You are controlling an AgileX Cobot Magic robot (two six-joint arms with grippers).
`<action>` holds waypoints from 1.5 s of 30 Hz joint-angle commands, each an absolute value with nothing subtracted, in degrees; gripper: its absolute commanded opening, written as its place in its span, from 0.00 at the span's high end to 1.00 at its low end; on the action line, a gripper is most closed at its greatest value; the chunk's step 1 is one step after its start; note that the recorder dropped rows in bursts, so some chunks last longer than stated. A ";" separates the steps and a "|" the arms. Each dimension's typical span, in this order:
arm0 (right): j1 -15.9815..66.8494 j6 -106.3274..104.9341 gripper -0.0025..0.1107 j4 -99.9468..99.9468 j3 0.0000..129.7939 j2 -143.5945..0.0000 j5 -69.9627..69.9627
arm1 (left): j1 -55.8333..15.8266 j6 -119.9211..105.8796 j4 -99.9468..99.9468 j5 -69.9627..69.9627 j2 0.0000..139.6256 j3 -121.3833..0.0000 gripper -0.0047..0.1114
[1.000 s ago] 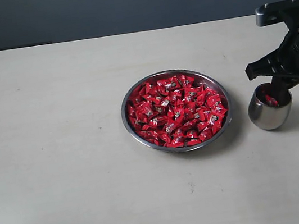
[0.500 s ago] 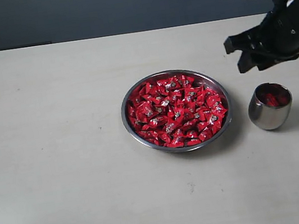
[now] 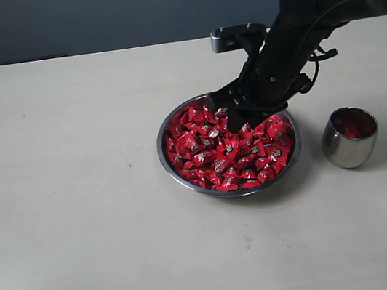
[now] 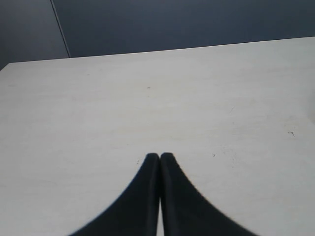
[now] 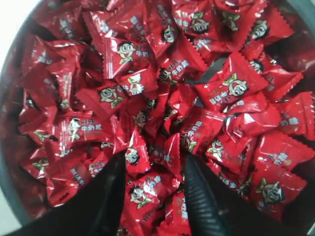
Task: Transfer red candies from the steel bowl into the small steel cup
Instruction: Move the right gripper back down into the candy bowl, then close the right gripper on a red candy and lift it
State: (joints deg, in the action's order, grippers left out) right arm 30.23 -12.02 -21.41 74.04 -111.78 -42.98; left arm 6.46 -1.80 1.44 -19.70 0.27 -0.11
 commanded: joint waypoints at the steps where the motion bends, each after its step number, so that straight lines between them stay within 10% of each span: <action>1: 30.41 -13.68 0.63 -21.97 74.66 -113.35 -43.33 | 6.18 -1.68 1.55 -19.14 0.00 0.00 0.96; 27: 31.42 -18.50 0.64 -25.68 74.66 -117.47 -40.83 | 6.18 -1.68 1.55 -19.14 0.00 0.00 0.96; 34: 31.42 -18.50 0.98 -25.03 74.66 -117.47 -40.58 | 6.18 -1.68 1.55 -19.14 0.00 0.00 0.96; 45: 31.42 -18.50 0.99 -21.84 74.66 -113.54 -40.58 | 6.18 -1.68 1.55 -19.14 0.00 0.00 0.96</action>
